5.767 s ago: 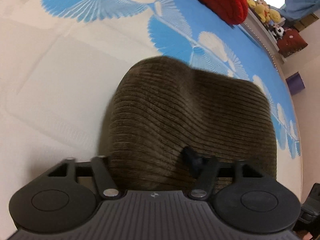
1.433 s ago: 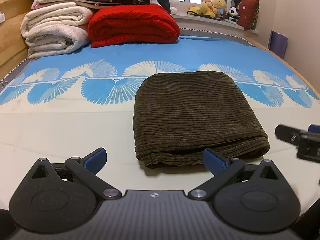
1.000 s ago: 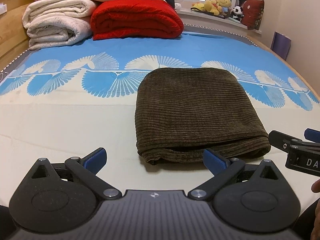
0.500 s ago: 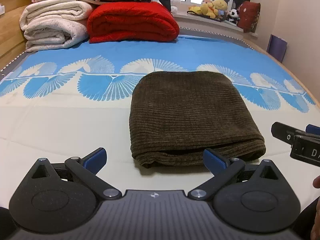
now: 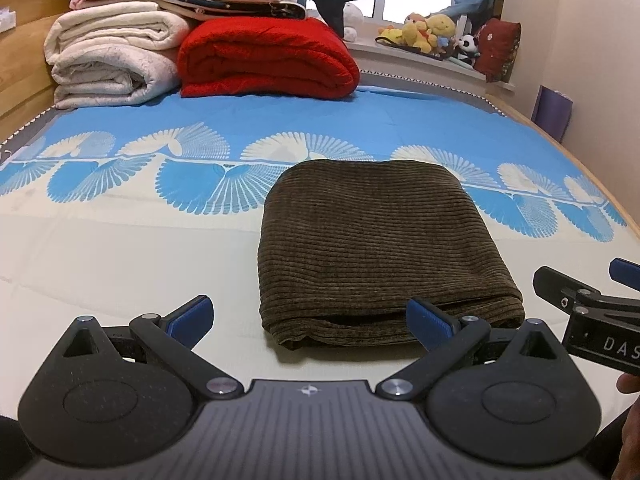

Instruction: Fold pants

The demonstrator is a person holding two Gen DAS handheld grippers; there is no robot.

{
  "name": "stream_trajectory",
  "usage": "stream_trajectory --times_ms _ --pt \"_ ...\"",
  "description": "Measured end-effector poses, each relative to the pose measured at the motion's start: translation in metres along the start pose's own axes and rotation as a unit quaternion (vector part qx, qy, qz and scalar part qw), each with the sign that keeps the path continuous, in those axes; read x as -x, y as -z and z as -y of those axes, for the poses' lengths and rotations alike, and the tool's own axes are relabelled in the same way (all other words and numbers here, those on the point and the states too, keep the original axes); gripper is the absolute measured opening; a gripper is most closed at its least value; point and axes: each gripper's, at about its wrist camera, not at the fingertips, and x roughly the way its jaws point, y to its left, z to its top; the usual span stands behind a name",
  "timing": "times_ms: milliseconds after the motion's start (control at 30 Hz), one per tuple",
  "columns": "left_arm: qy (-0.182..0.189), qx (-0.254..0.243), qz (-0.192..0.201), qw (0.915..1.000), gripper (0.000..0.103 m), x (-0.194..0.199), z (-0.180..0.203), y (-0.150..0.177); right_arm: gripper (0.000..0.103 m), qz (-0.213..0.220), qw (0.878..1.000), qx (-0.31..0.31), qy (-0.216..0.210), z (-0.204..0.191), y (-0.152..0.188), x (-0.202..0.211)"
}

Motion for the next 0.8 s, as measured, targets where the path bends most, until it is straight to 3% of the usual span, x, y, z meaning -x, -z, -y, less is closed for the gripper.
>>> stream_trajectory --times_ms 800 --pt "0.001 -0.007 0.002 1.0000 0.103 -0.0001 0.0013 0.0019 0.102 0.002 1.000 -0.007 -0.001 -0.0023 -0.0024 0.0015"
